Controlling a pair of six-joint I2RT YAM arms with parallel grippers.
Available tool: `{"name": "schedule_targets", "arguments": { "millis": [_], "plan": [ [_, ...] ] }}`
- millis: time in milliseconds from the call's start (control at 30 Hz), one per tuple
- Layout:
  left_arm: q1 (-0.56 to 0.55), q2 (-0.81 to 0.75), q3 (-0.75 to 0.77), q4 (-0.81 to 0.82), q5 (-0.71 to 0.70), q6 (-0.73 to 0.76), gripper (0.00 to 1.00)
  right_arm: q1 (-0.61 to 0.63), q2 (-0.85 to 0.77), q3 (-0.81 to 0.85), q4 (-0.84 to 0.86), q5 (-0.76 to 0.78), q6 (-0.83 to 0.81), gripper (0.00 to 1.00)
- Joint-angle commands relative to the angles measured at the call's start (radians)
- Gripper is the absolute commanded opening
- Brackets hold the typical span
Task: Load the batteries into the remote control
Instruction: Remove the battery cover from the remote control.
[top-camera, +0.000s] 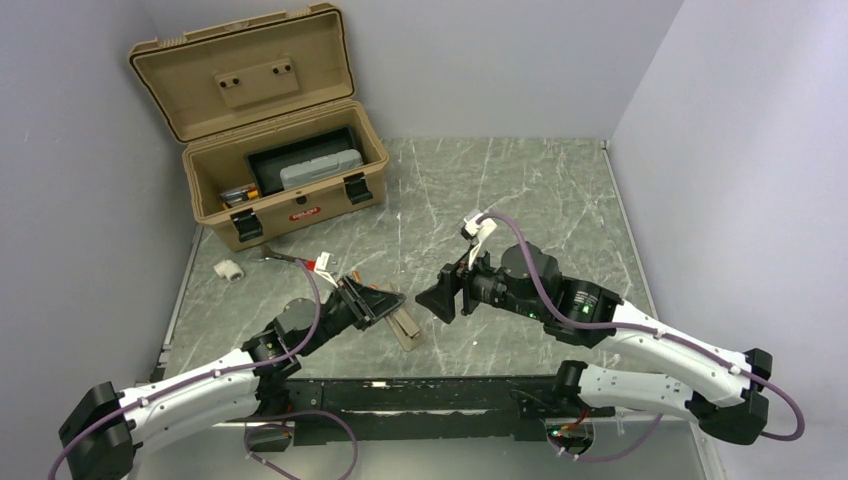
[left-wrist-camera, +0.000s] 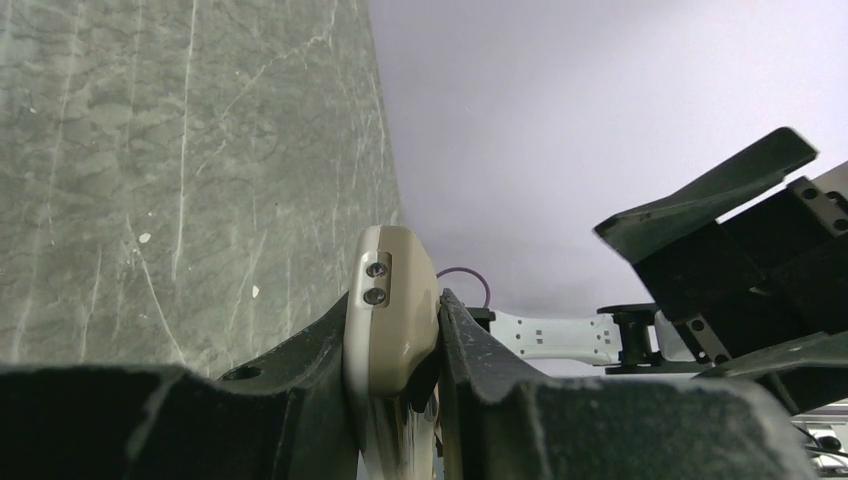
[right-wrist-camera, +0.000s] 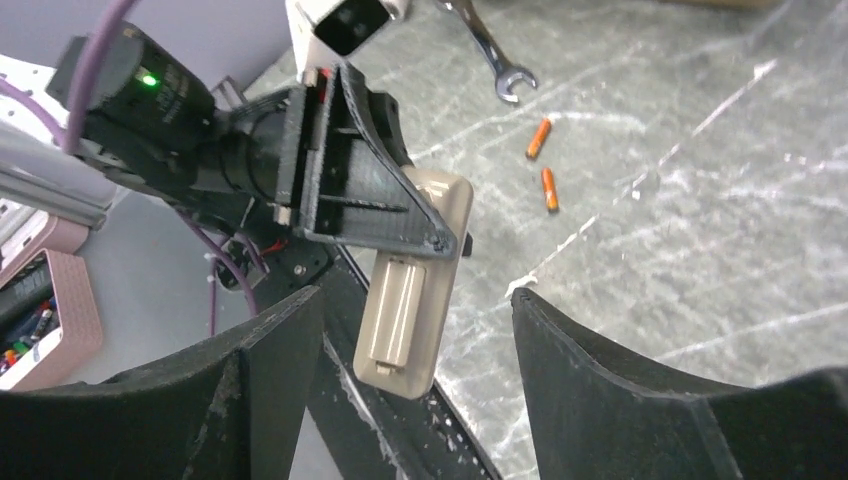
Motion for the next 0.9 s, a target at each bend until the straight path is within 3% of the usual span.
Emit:
{"name": "schedule_targets", "arguments": {
  "millis": [0, 567, 867],
  "plan": [
    [-0.004, -0.01, 0.026, 0.044, -0.039, -0.007, 0.0, 0.025, 0.023, 0.029, -0.074, 0.069, 0.123, 0.72],
    [-0.003, -0.004, 0.056, -0.008, -0.045, 0.002, 0.0, 0.197, 0.182, -0.004, -0.044, 0.234, 0.108, 0.72],
    [-0.003, -0.014, 0.057, -0.022, -0.043, 0.002, 0.0, 0.221, 0.232, -0.025, -0.015, 0.257, 0.112, 0.71]
  ]
}}
